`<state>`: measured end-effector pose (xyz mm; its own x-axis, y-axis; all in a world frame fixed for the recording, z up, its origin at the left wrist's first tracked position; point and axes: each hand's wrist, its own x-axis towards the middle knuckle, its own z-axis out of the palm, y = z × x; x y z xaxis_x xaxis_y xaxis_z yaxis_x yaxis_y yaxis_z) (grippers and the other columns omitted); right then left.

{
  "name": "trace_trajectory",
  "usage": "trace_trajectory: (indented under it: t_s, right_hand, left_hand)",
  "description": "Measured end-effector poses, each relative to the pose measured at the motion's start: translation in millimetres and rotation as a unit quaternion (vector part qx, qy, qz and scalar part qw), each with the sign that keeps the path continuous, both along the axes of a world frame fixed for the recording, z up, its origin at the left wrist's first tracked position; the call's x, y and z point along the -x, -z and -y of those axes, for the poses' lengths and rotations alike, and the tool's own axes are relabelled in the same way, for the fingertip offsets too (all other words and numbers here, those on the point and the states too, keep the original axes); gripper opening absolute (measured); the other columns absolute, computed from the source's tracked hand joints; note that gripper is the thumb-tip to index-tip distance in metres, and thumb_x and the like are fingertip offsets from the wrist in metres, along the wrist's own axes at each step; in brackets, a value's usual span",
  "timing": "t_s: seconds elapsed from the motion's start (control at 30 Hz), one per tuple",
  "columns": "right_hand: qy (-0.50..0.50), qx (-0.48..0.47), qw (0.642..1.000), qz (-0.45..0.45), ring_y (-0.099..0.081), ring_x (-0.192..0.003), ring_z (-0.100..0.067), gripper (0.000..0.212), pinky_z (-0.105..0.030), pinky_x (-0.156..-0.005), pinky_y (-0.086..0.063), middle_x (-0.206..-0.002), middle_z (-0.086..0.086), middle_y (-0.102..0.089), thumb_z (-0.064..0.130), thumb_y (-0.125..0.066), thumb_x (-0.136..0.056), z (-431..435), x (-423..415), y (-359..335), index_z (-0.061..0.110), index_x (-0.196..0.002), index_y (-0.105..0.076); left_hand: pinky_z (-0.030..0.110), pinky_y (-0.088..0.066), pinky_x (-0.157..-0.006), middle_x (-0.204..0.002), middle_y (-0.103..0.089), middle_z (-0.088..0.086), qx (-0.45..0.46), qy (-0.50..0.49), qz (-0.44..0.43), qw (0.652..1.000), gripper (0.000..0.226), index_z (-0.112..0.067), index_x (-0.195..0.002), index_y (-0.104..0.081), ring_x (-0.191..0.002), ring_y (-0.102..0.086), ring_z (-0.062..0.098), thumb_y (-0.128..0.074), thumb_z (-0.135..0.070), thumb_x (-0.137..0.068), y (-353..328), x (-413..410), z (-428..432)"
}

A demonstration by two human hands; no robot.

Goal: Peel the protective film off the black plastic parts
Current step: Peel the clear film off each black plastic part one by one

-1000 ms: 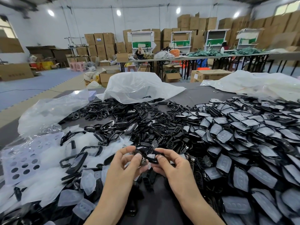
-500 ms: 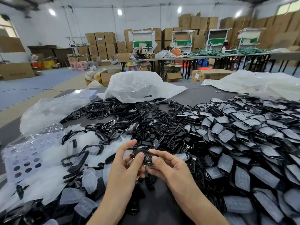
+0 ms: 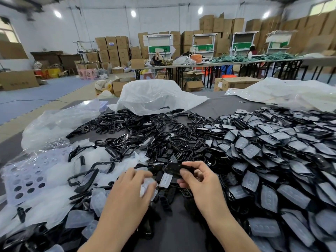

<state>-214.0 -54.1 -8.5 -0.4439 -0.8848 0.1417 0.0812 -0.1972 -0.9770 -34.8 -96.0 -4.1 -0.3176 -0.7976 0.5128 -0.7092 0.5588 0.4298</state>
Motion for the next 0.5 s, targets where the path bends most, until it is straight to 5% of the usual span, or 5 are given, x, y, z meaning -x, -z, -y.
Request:
trace_trajectory:
  t_s: [0.13, 0.27, 0.5]
  right_hand:
    - [0.024, 0.005, 1.0, 0.008, -0.074, -0.069, -0.017, 0.028, -0.018, -0.064, -0.055, -0.076, 0.003, -0.074, 0.012, -0.071, -0.092, 0.8, 3.8, 0.3, 0.039, -0.088, -0.072]
    - [0.023, 0.004, 0.999, 0.023, -0.074, -0.07, -0.018, 0.025, -0.018, -0.063, -0.055, -0.078, 0.002, -0.073, 0.012, -0.071, -0.092, 0.6, 4.1, -0.3, 0.036, -0.088, -0.072]
    - [0.029, 0.007, 0.998, 0.048, -0.074, -0.07, -0.017, 0.024, -0.019, -0.062, -0.054, -0.085, -0.008, -0.071, 0.01, -0.07, -0.092, 0.1, 5.7, -0.3, 0.033, -0.086, -0.073]
  left_hand:
    - [0.031, -0.047, -0.082, -0.095, -0.05, -0.012, -0.003, -0.024, 0.191, 0.981, 0.027, -0.034, -0.101, -0.066, -0.095, -0.057, 0.016, -0.072, -0.05, -0.081, 2.9, 0.8, -4.4]
    - [0.037, -0.052, -0.06, -0.071, -0.058, -0.007, 0.026, -0.035, 0.189, 0.981, 0.026, -0.023, -0.068, -0.062, -0.068, -0.06, 0.022, -0.088, -0.024, -0.069, 4.3, 2.3, -2.0]
    - [0.037, -0.054, -0.056, -0.068, -0.058, -0.006, 0.05, -0.029, 0.23, 0.971, 0.039, -0.024, -0.067, -0.064, -0.062, -0.061, 0.022, -0.096, -0.038, -0.049, 4.7, 4.0, -6.0]
